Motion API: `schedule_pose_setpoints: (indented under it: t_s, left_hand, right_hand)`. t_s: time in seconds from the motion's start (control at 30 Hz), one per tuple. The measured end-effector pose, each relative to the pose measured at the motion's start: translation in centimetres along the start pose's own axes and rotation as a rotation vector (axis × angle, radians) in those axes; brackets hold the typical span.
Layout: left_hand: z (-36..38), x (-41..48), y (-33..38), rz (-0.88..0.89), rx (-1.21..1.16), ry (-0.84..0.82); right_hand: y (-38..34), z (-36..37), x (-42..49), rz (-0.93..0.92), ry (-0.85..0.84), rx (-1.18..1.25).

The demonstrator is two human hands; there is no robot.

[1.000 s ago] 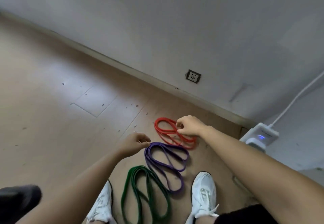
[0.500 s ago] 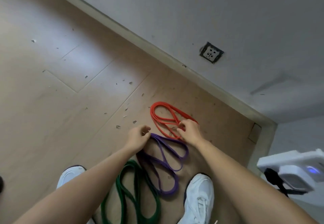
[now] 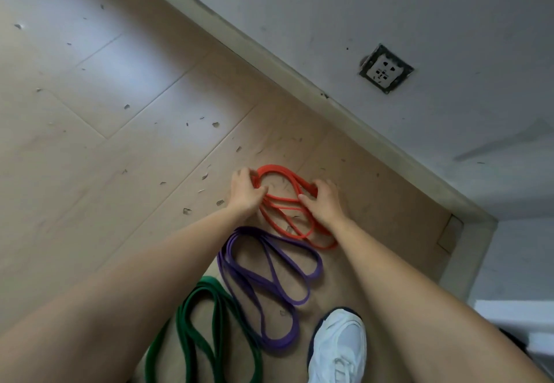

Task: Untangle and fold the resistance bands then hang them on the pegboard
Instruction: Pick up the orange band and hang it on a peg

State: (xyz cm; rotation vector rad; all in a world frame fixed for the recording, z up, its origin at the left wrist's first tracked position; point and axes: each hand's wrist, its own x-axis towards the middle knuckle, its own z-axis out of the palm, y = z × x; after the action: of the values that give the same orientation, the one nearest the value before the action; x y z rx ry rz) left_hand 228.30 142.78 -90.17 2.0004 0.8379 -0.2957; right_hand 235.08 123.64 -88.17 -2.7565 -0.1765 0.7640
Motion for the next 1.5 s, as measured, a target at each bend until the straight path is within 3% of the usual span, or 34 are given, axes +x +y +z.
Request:
schedule_pose_setpoints:
  t_s: [0.17,0.3,0.6,0.83,1.0,1.13,1.37,1.5]
  left_hand:
    - [0.5,1.1,1.4,-0.100,-0.168,-0.021]
    - [0.3,0.8,1.2,-0.104,-0.191,-0.146]
    - [-4.4,-4.6,3.4,0.145,-0.299,-0.312]
    - [-9.4,-10.7,11.7,0.478,-0.270,-0.348]
    - [-13.6,-14.6,16.5,0.657,-0.094,-0.329]
    - [-18.2,-18.0,19.8,0.746,-0.011,-0.304]
    - [-25.7,-23.8,24.2,0.837,-0.074,-0.265]
    - [-28.1,-27.0,26.4,0.900,-0.116,-0.210]
  right_hand:
    - [0.3,0.5,0.7,-0.052,-0.021,0.040]
    - [0.0,0.0,-0.2,-0.030,-0.097,0.029]
    - [-0.5,-5.9,-3.3,-0.053,-0.109,0.027]
    - [-2.2,-14.6,-7.3,-0.139,-0.298,-0.065]
    - [-4.9,-21.1,-11.7,-0.334,-0.270,0.303]
    - [-8.0,-24.8,-16.1,-0.476,-0.231,0.459]
    - [-11.6,-28.9,-22.5,-0.598,-0.080,0.629]
    - [-12.4,-32.0,-26.0,-0.642,-0.079,0.740]
